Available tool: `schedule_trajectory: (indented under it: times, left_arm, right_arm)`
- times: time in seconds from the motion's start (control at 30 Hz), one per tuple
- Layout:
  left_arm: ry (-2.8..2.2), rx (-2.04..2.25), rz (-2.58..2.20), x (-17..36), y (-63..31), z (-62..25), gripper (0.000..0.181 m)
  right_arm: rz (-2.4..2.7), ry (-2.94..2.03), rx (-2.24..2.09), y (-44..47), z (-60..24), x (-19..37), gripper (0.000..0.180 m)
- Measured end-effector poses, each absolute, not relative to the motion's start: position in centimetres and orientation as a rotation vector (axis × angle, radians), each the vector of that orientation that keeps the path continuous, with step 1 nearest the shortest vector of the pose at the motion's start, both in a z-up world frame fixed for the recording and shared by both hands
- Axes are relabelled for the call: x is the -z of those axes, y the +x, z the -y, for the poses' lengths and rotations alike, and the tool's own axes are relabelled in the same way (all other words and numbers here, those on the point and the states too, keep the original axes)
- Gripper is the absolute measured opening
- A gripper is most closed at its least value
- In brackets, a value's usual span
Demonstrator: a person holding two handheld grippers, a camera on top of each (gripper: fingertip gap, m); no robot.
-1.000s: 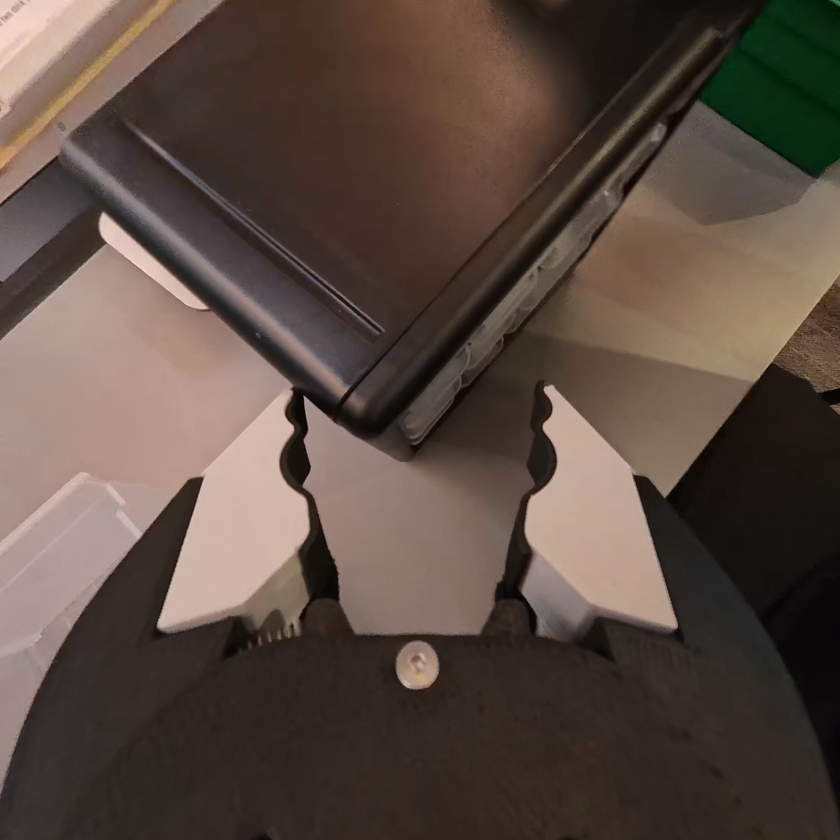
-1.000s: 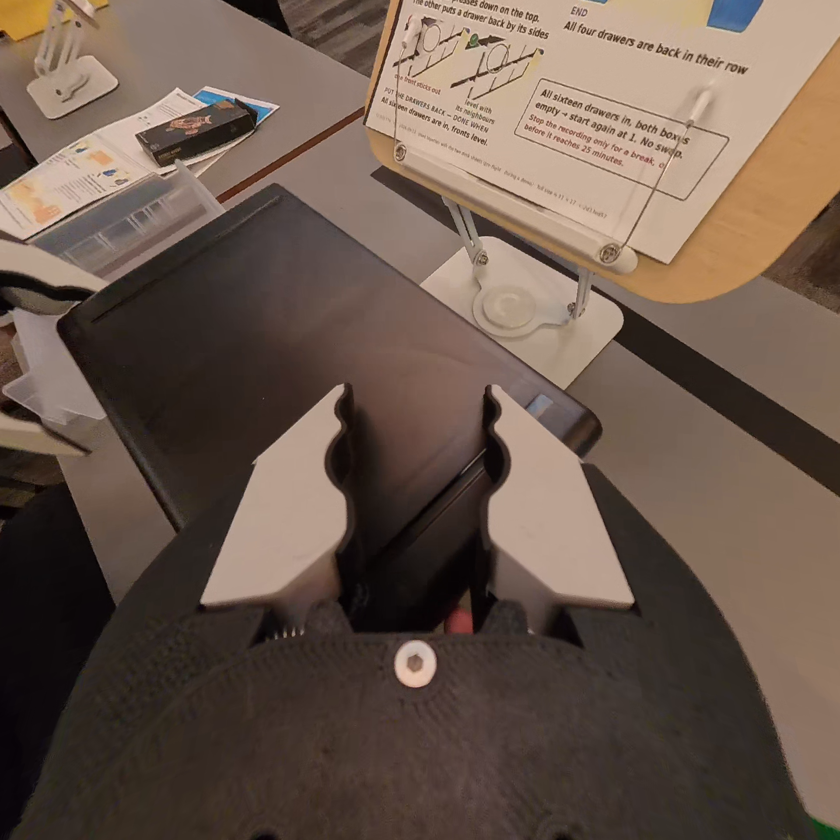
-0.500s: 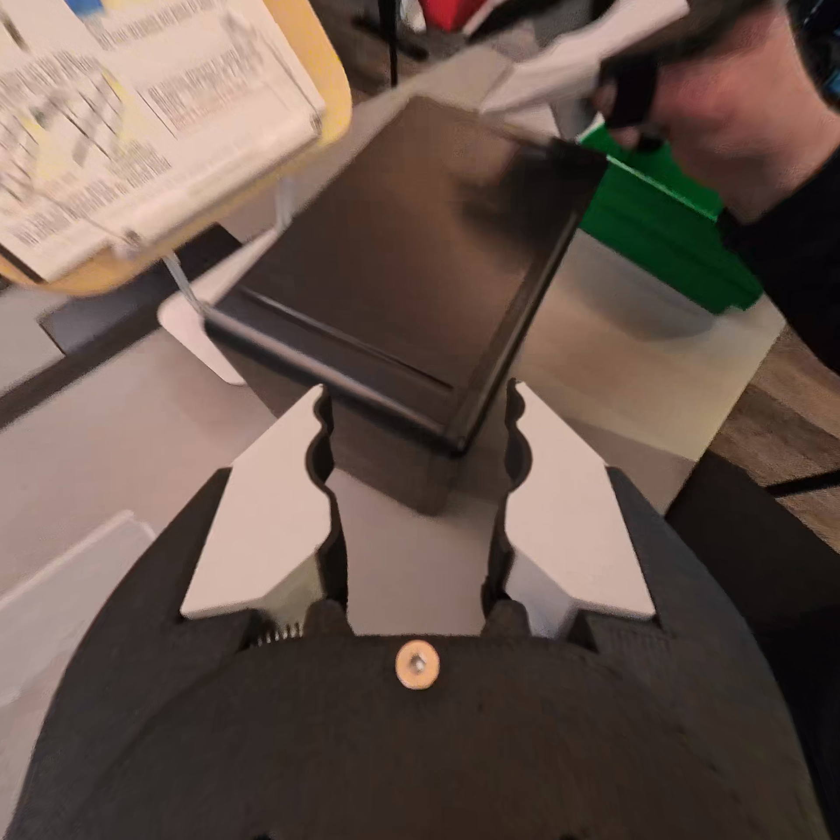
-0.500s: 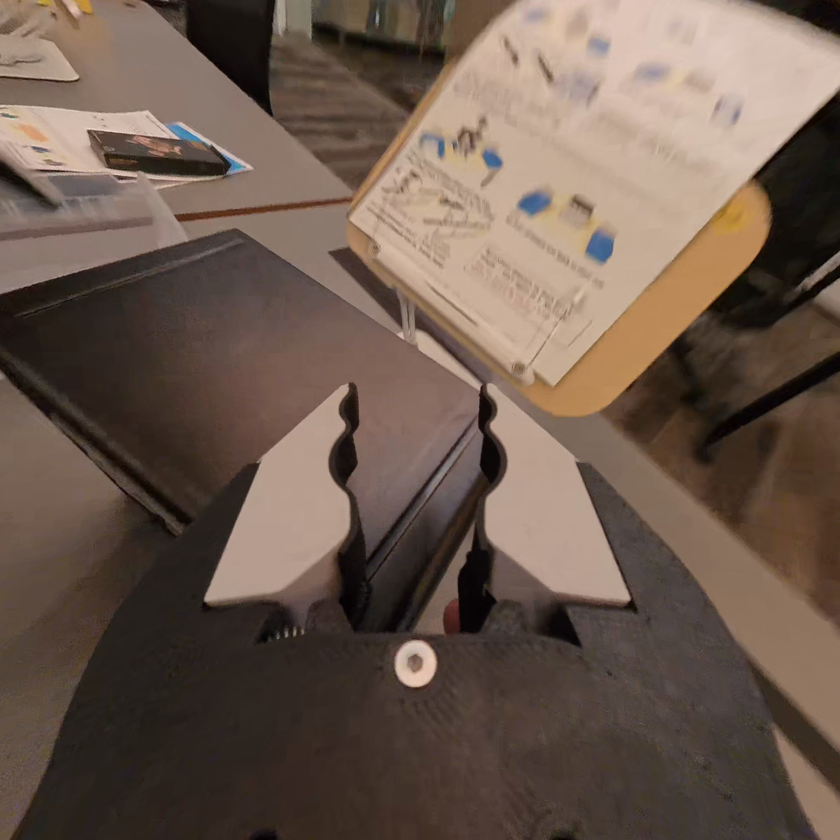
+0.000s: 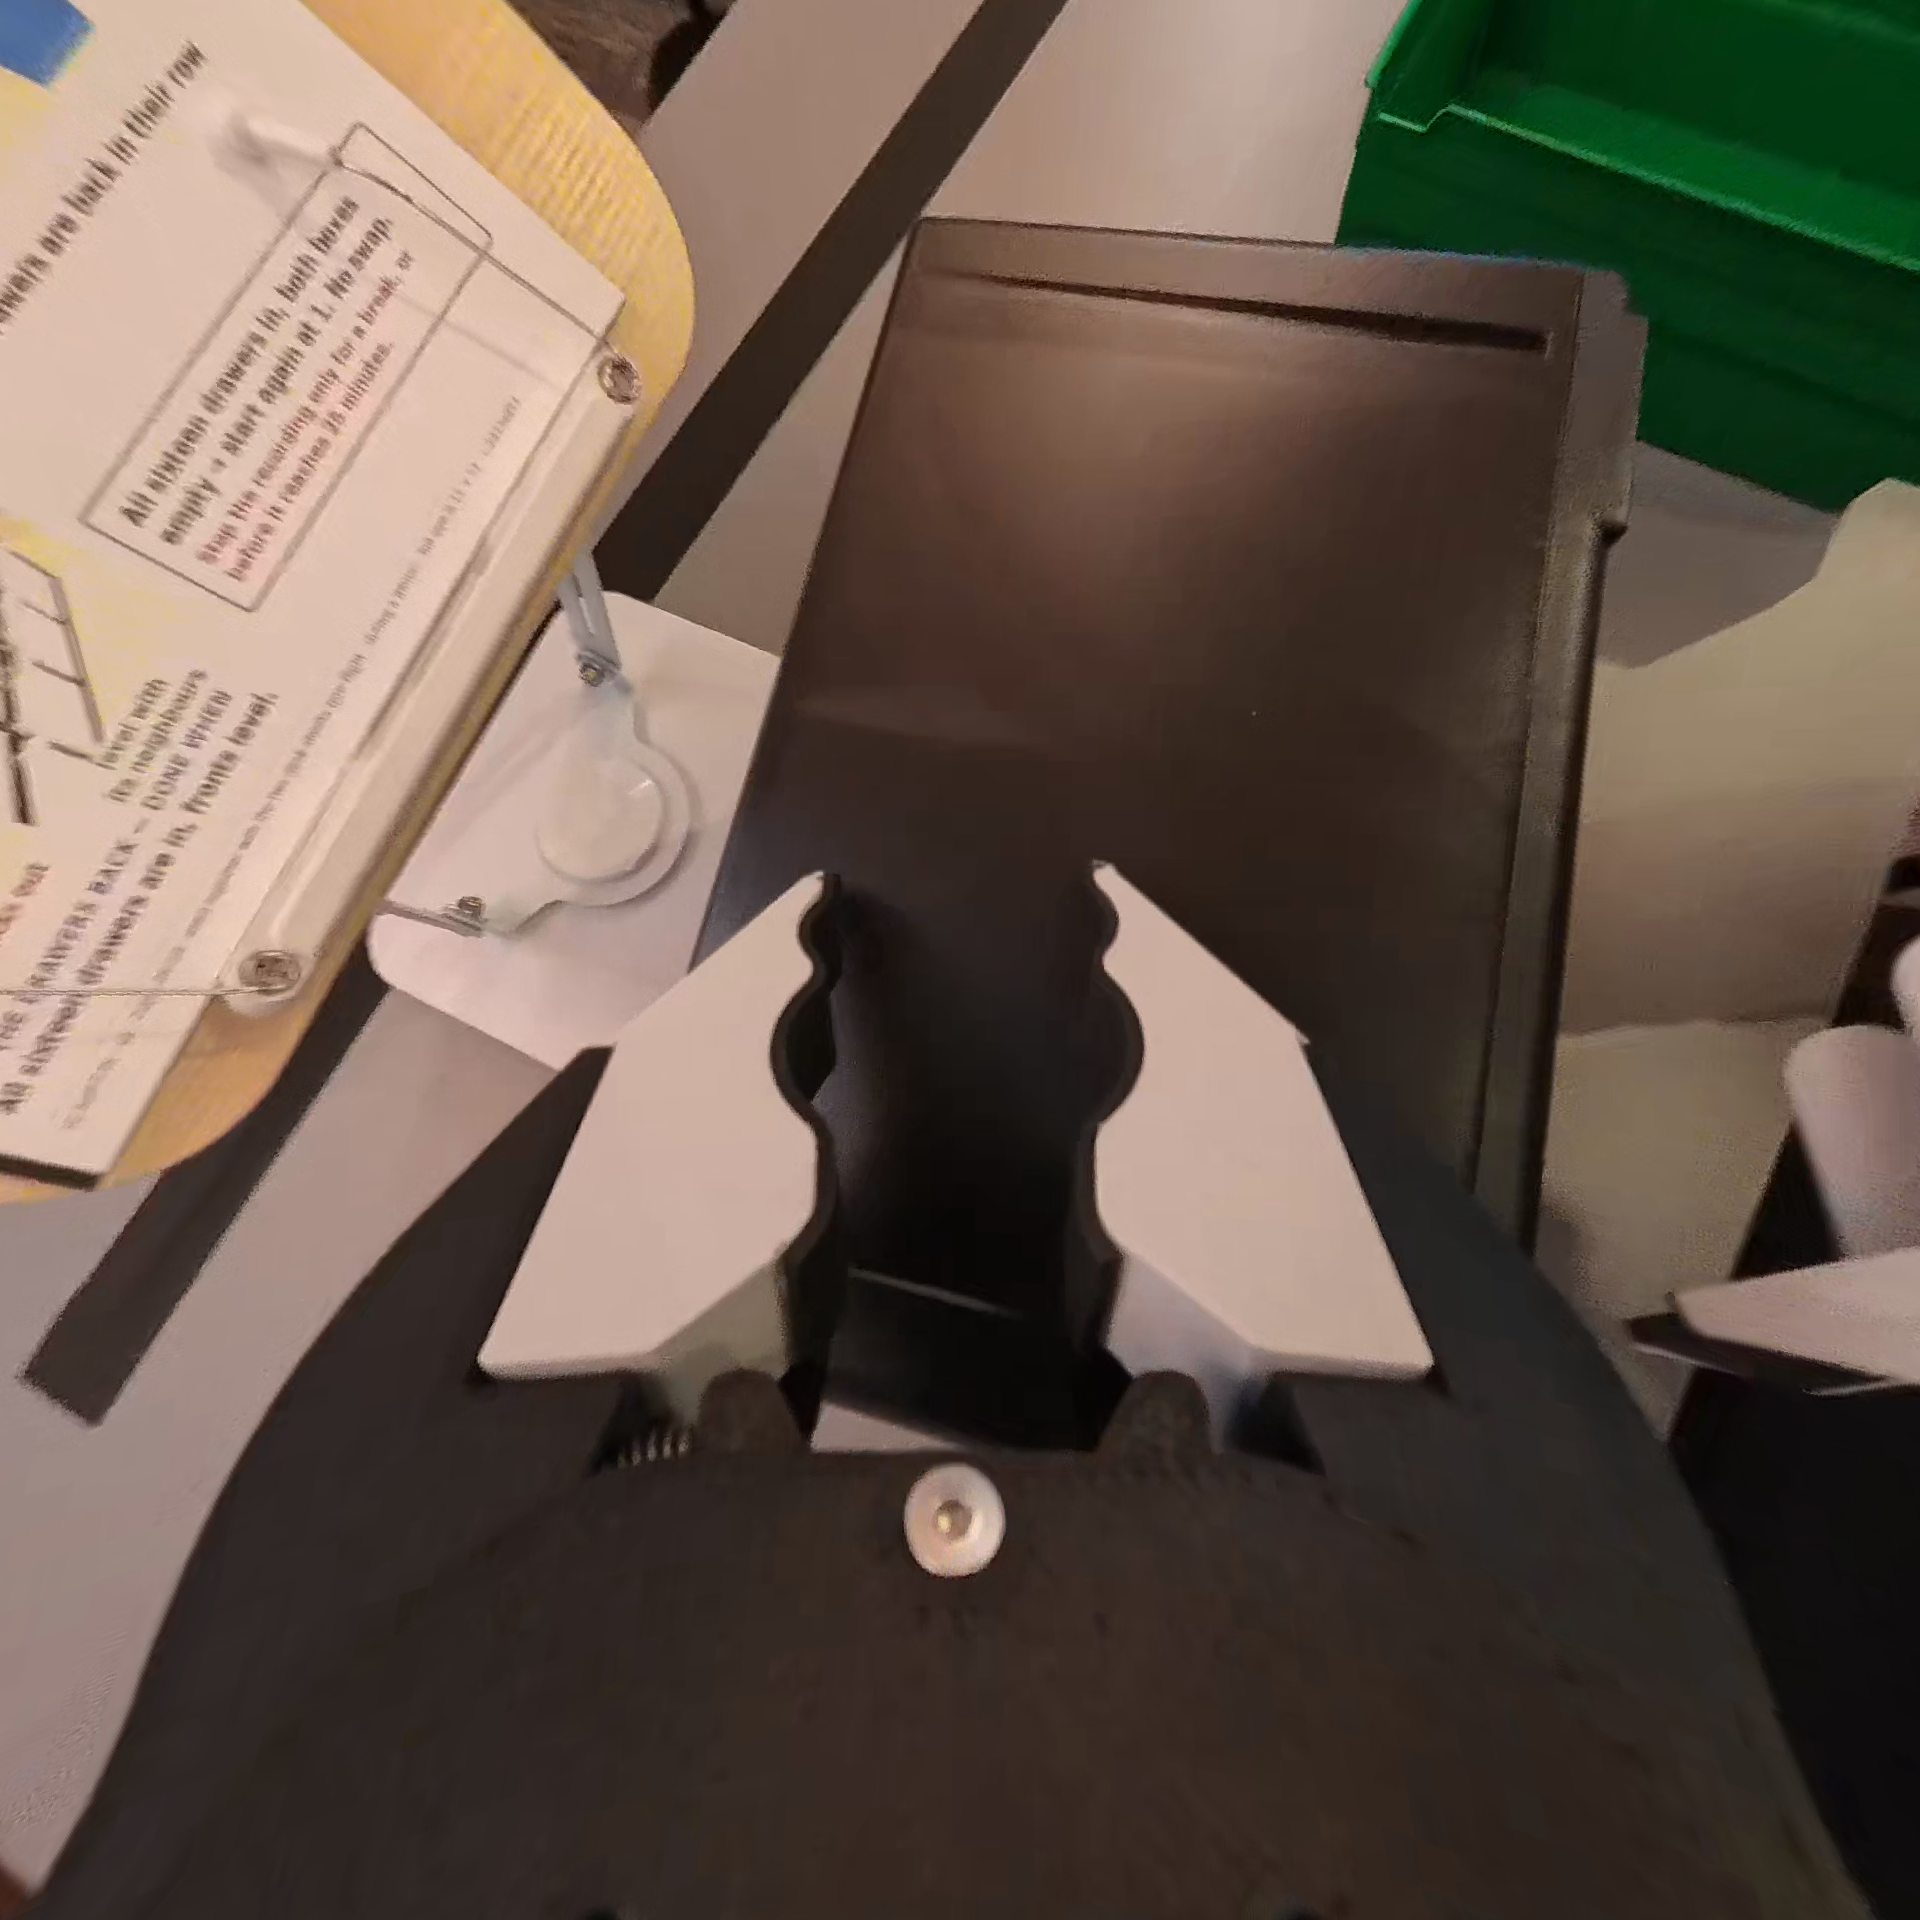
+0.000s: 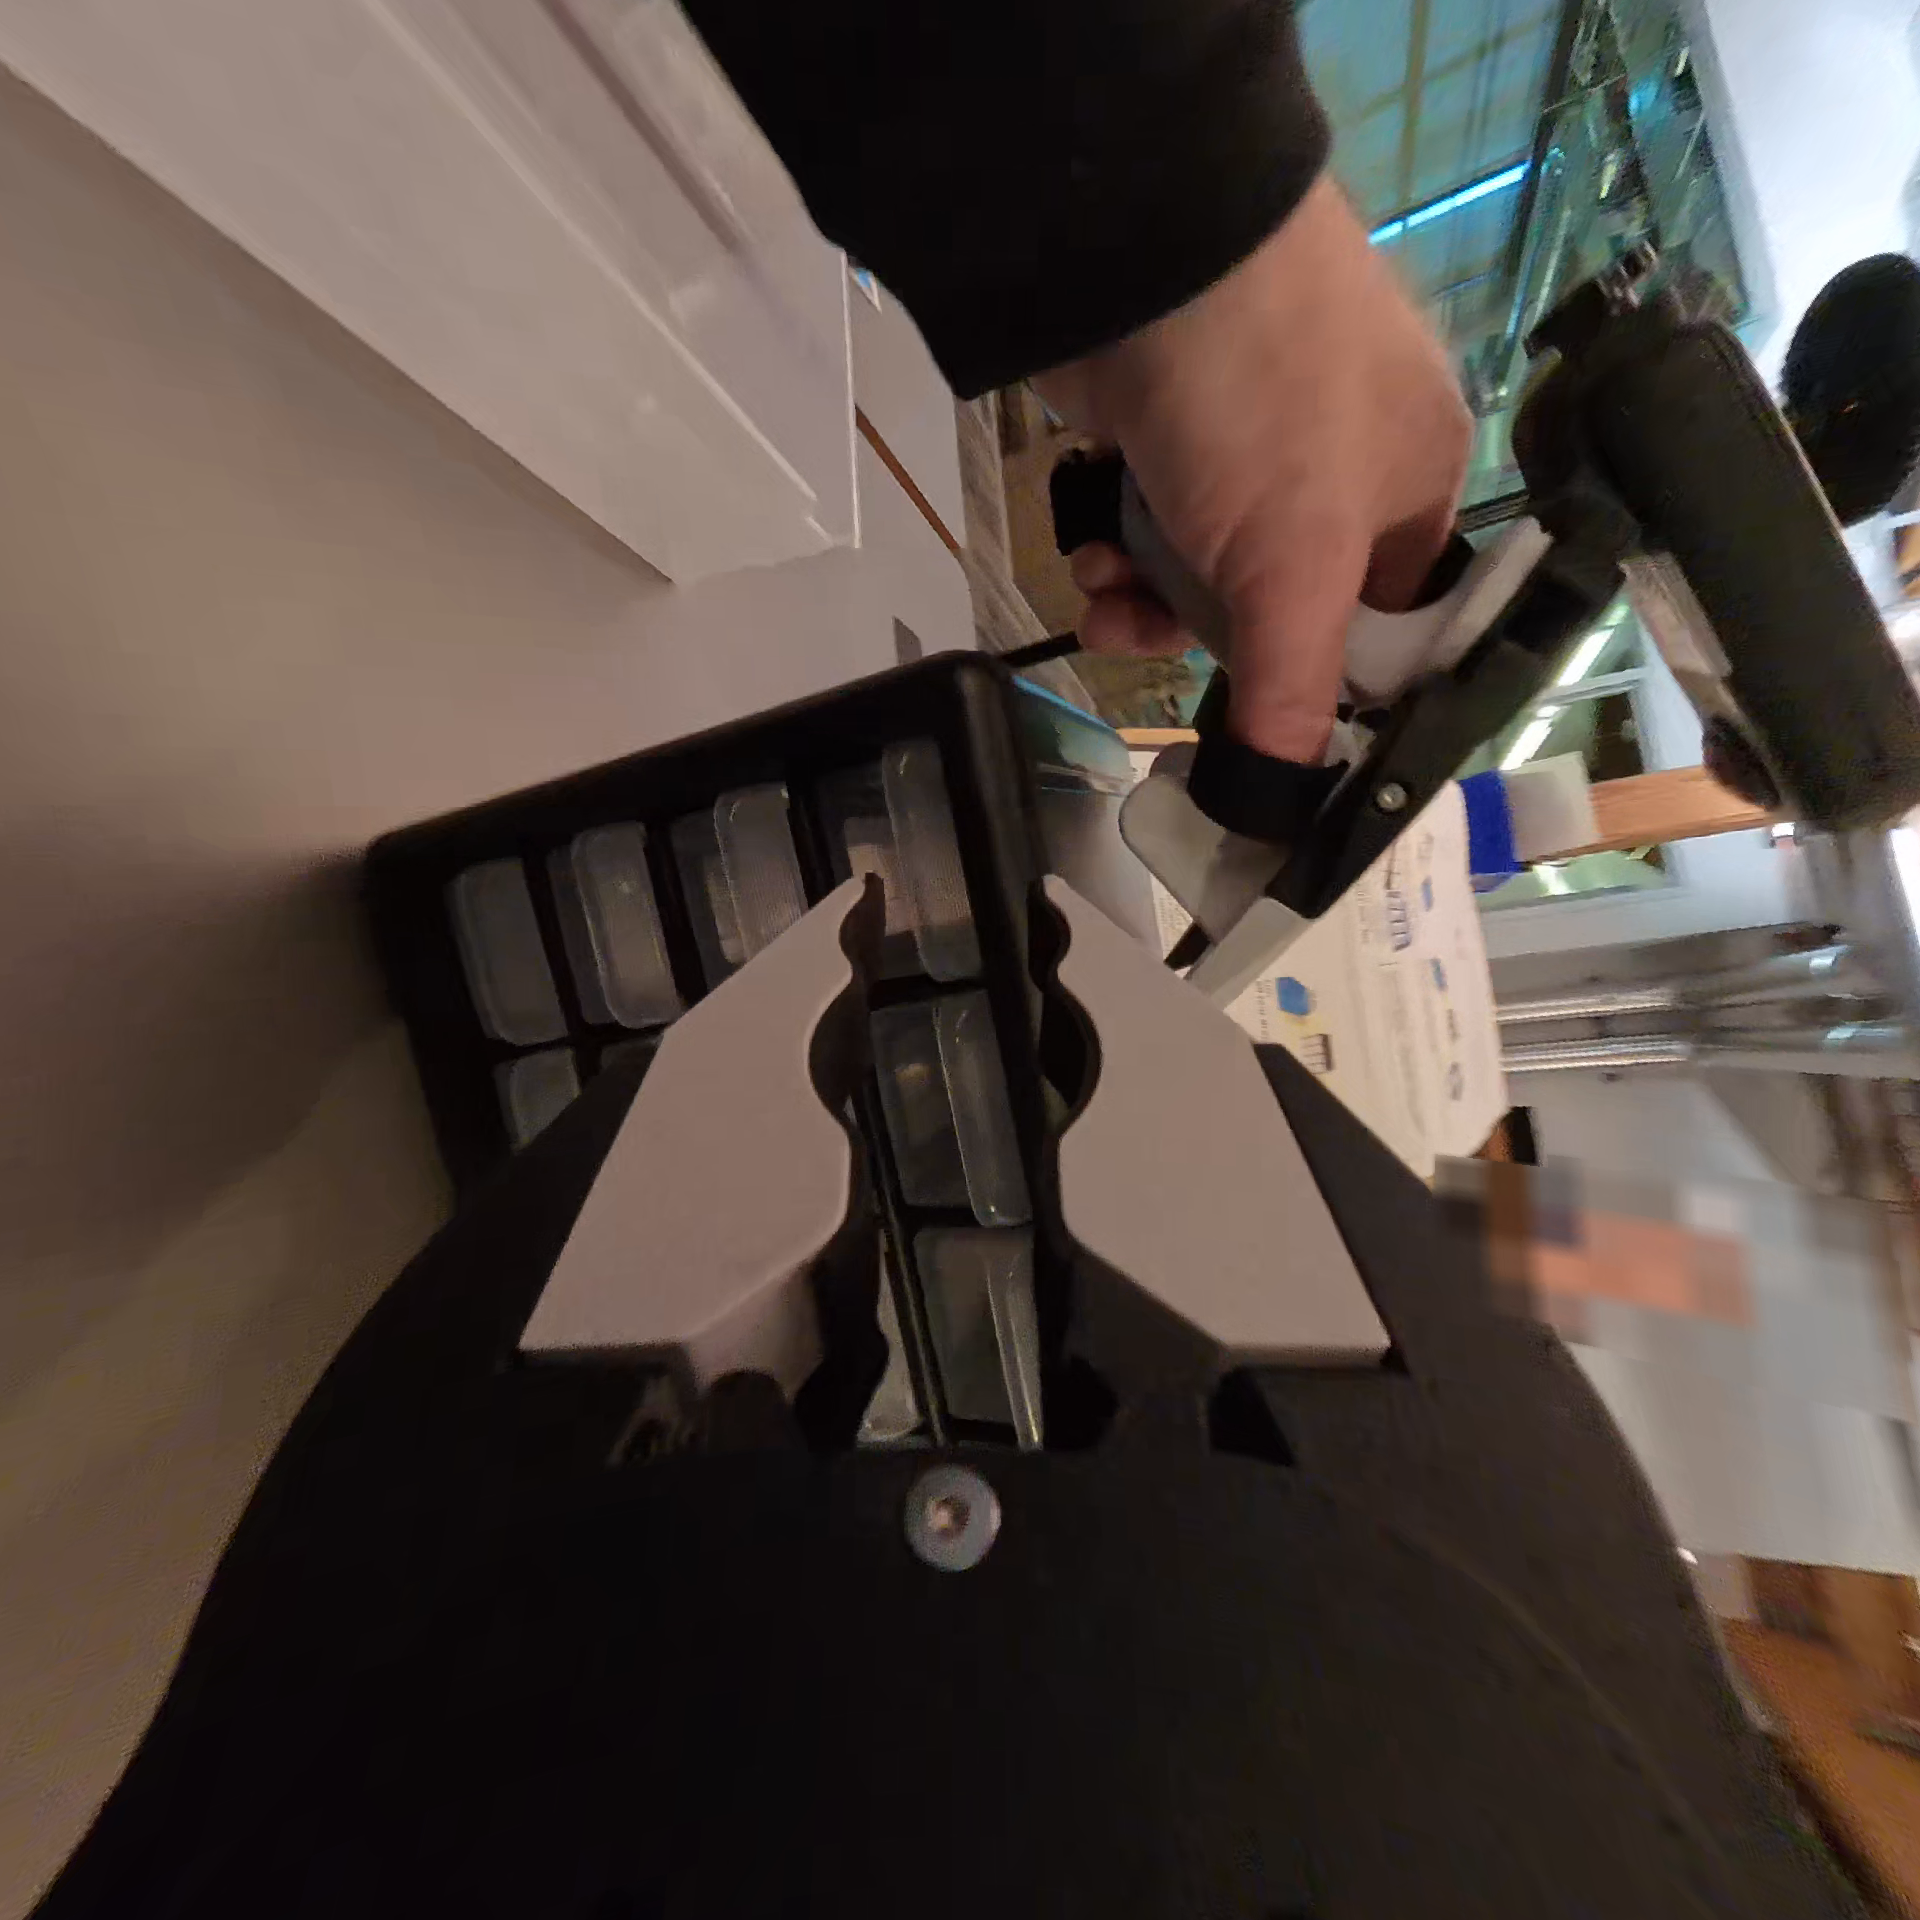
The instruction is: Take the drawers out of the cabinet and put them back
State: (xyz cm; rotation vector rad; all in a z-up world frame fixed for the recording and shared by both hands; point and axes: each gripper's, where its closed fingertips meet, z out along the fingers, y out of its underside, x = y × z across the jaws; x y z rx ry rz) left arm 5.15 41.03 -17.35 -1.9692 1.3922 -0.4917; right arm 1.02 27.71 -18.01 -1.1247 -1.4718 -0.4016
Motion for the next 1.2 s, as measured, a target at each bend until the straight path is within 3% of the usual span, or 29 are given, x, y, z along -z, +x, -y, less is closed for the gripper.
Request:
schedule_trajectory:
  times: [0.03,0.4,0.5,1.0,1.1,1.2]
  left_arm:
    - [-1.981,0.529,-1.383,17.4,5.4,-41.1,0.044]
    - [-1.926,0.624,-1.329,17.5,6.4,-42.0,0.039]
    - [-1.921,0.651,-1.323,17.4,6.6,-42.1,0.036]
    - [-1.915,0.648,-1.297,17.2,6.6,-42.4,0.031]
    - [-1.906,0.652,-1.286,17.1,6.6,-42.5,0.029]
    - [-1.911,0.649,-1.283,17.1,6.6,-42.5,0.029]
  right_arm:
    - [1.478,-1.102,0.462,0.9,-28.1,18.4,0.026]
    - [1.45,-0.883,0.722,0.0,-30.3,20.4,0.016]
    - [1.426,-0.868,0.75,-0.2,-30.5,19.9,0.005]
    - [1.469,-0.914,0.646,-0.1,-26.5,19.8,0.005]
    - [1.438,-0.929,0.666,0.0,-27.0,19.7,0.023]
    - [1.425,-0.92,0.712,0.0,-27.8,19.7,0.014]
